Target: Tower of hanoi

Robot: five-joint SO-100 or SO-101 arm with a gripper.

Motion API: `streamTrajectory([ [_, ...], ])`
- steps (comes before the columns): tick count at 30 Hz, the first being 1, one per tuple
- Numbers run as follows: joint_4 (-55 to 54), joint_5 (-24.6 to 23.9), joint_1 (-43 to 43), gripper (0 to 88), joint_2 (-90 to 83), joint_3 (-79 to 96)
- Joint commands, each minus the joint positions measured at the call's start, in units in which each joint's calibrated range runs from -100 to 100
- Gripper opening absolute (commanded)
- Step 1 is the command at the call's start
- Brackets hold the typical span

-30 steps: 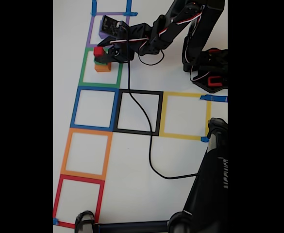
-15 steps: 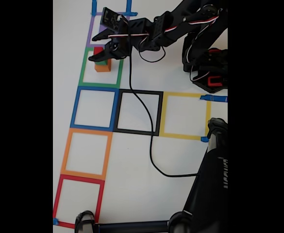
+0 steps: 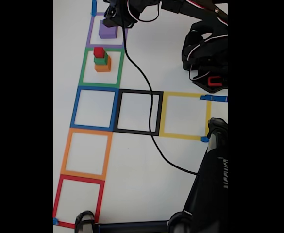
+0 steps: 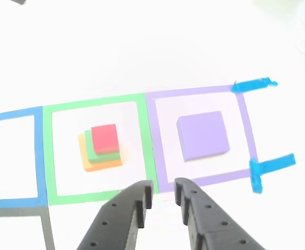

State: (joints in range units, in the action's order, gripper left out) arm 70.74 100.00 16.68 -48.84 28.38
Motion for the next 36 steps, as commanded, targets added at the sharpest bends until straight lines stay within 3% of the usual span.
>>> streamTrajectory([
  [1, 18.17, 0.00, 5.85, 0.1, 5.36, -25.83],
  [5, 29.10, 0.00, 12.47, 0.1, 12.22, -41.01],
  [14, 24.89, 0.00, 21.58, 2.3, 13.03, -33.83],
  [26, -20.21, 0.00, 24.65, 23.5, 1.81, 15.62],
  [36, -54.46, 0.00, 25.32, 35.7, 8.67, 37.62],
])
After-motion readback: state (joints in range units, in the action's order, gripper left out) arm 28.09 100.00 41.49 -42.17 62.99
